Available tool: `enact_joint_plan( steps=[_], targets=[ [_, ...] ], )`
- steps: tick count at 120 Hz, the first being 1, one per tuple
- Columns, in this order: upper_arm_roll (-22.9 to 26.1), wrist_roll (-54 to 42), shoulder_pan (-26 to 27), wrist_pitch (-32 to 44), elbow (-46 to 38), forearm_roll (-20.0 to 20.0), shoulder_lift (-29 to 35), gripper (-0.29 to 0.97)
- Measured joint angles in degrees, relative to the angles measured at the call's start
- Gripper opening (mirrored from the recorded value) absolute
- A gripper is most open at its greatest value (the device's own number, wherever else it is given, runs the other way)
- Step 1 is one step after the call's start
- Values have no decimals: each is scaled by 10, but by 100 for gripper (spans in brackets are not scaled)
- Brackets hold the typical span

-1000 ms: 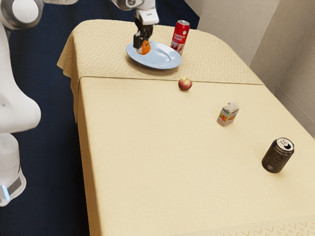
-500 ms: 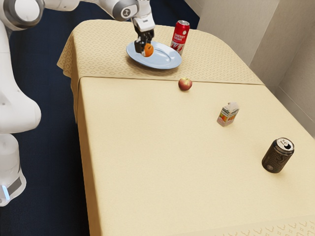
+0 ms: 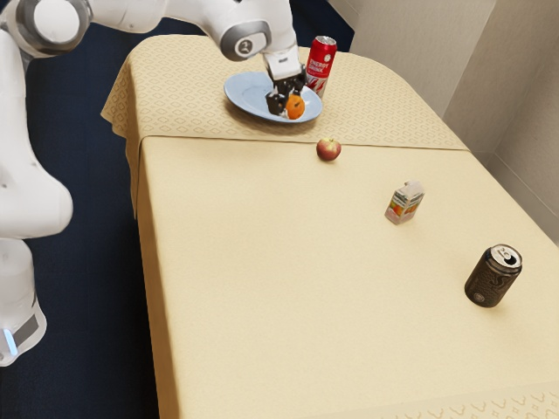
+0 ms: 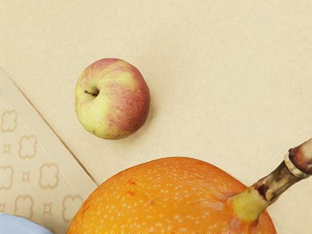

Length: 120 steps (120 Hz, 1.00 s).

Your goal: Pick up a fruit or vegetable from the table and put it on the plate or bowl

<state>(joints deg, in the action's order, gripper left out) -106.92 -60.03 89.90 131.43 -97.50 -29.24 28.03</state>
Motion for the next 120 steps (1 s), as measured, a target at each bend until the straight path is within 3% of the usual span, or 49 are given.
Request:
enact_joint_plan(
  steps=[20, 43, 67, 91, 120],
  targets=[
    [-95, 1, 82, 49, 42, -3, 12, 32],
    [-152, 6, 89, 88, 58, -4, 21, 32],
    [-162, 13, 86, 108, 63, -5, 25, 32],
    [-173, 14, 87, 116, 64, -1, 29, 57],
    [-160, 13, 87, 118, 72, 6, 24, 66]
  ],
)
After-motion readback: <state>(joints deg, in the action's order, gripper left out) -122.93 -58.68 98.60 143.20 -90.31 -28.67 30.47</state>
